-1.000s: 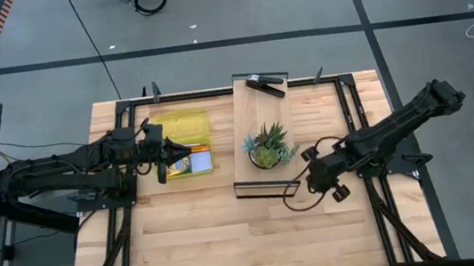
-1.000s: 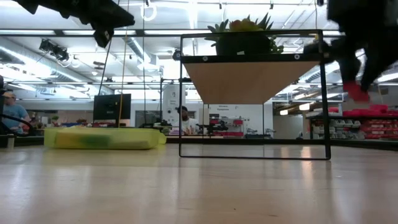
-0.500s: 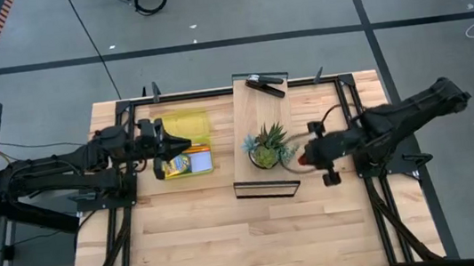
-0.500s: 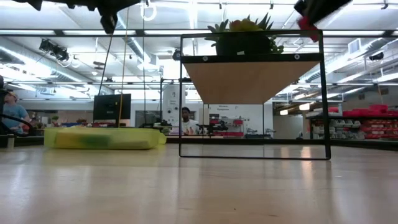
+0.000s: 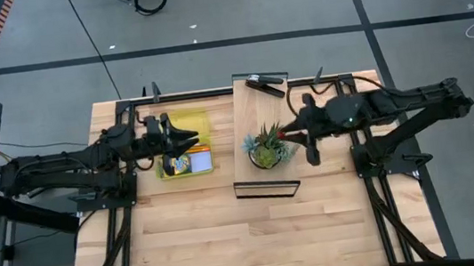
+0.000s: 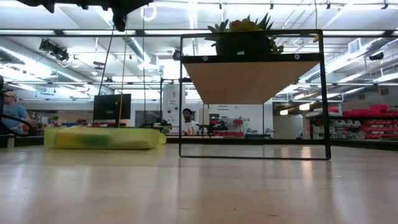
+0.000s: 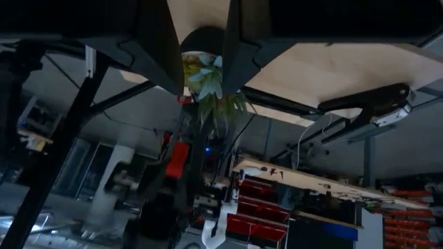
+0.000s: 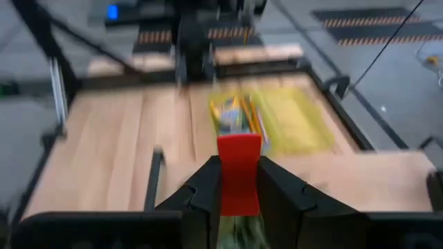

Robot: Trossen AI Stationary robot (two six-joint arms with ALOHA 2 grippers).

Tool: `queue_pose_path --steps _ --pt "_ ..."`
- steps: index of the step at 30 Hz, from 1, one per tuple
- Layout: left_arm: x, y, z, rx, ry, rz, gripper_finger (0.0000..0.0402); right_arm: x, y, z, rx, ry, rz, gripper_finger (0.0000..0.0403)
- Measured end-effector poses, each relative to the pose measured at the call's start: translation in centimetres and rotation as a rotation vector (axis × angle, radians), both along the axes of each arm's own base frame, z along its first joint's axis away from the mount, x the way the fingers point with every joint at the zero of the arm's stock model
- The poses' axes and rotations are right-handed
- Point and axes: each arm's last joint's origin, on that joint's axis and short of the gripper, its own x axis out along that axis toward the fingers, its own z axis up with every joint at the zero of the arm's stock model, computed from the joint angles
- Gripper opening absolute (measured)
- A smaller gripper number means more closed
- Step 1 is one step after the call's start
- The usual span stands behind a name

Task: Pack school essentials
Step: Put the red eraser into the yellow supply box

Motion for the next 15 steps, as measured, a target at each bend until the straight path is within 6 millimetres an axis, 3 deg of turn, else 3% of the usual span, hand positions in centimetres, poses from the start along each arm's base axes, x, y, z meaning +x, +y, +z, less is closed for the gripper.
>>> queue_pose_path --steps 6,15 --pt "1.1 0.1 -0.5 0.045 0.012 0.003 0.0127 2.8 -0.3 0.7 0.040 -0.175 -0.032 0.0090" --pt "1.4 0.2 -0.7 0.085 0.026 0.005 0.0185 7.7 -0.9 -0.6 0.051 -0.284 -0.068 0.0090"
